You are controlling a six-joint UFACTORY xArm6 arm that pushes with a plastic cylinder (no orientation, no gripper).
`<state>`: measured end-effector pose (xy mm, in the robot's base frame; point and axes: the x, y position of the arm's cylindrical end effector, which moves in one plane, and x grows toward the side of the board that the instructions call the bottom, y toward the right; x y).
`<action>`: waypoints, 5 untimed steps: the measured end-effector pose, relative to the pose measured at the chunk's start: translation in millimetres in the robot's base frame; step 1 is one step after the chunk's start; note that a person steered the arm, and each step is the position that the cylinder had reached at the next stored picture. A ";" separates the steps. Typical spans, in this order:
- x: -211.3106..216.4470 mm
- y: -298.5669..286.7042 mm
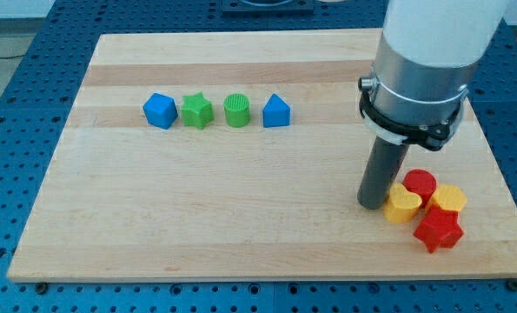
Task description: Move the blue triangle to the left of the red star
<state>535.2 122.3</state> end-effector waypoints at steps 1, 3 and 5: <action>-20.5 -13.8; -130.7 -17.5; -172.2 -94.9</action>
<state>362.9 27.4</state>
